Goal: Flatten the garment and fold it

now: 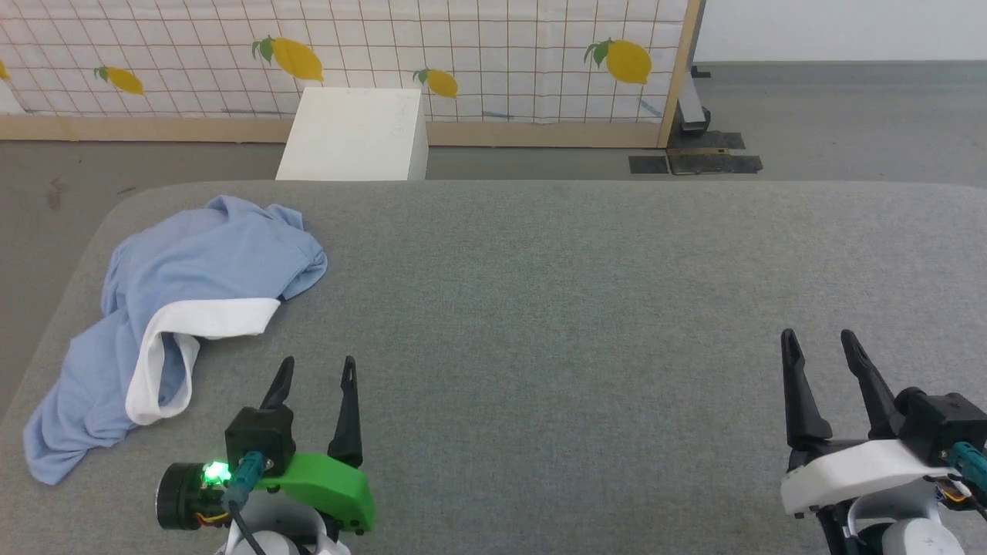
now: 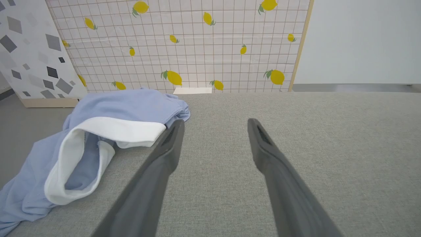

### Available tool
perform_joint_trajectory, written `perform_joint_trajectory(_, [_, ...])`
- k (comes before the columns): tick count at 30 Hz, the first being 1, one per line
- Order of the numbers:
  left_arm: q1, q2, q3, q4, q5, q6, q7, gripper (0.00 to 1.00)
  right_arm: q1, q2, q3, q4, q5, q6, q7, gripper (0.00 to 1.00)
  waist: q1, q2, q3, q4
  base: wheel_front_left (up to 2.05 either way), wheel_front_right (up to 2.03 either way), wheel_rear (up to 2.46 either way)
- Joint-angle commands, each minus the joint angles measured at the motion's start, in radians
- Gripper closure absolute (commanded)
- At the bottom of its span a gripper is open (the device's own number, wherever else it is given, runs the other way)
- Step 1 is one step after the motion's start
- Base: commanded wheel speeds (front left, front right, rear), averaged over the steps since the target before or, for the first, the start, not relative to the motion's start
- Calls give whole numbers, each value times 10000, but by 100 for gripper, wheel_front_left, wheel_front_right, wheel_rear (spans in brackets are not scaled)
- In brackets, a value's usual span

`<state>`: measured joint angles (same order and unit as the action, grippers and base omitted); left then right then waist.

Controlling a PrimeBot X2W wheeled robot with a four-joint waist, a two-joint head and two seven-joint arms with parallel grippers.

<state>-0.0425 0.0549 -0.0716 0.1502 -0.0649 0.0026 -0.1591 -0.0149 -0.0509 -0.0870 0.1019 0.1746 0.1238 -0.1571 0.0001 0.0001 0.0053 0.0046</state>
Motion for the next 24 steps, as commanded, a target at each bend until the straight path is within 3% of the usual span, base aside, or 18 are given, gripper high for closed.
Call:
perform_joint_trajectory(1, [-229, -30, -17, 59, -128, 87, -97, 0, 125, 5, -31, 60, 110, 43, -111, 0, 0, -1, -1, 2, 0, 0, 0])
perform_joint_trajectory(14, [-307, -35, -134, 386, -258, 118, -361, 0, 141, 5, 6, 292, 239, 51, -376, 0, -1, -1, 14, 217, 0, 0, 0])
perform_joint_trajectory(24, [-403, -39, -108, 687, -361, 207, -570, 0, -50, 6, 202, 613, 242, 56, -587, 0, -1, -1, 107, 880, 0, 0, 0])
